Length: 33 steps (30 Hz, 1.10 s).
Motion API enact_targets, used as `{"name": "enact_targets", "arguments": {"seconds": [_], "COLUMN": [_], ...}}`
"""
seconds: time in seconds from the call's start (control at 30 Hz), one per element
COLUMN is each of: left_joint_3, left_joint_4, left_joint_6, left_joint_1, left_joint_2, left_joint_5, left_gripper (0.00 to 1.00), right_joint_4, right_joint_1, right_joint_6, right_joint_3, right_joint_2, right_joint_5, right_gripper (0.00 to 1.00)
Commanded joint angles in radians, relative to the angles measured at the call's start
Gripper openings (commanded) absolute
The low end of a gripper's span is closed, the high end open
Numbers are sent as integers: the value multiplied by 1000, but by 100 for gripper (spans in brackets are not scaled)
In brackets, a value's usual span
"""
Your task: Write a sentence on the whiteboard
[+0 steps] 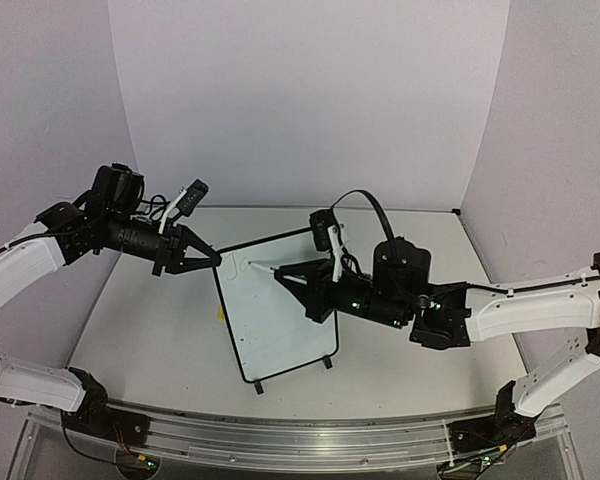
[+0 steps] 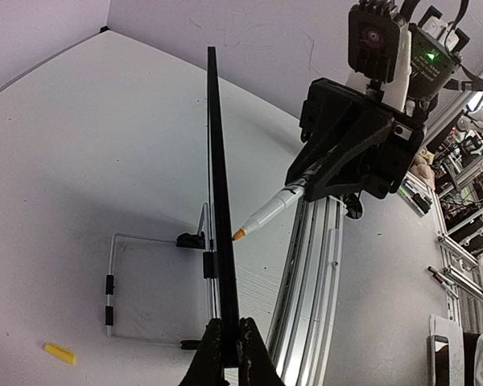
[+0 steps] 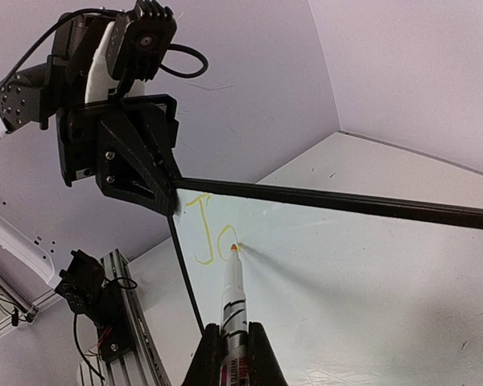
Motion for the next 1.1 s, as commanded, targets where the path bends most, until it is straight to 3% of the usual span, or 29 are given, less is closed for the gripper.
{"name": "enact_targets", "arguments": {"seconds": [0.0, 1.07], "left_joint_3": [-1, -1], "left_joint_4": [21, 18], "left_joint_6": [3, 4], "left_joint_1": [-4, -4], "left_joint_2": [-19, -19], "left_joint_5": [32, 32], "left_gripper": [0, 0], "right_joint_4": [41, 41], "right_joint_1": [1, 1], "right_joint_6": [-5, -14], "right_joint_3": [-5, 19], "right_joint_2": [-61, 5], "right_joint_5": [-32, 97], "right_gripper": [0, 0]}}
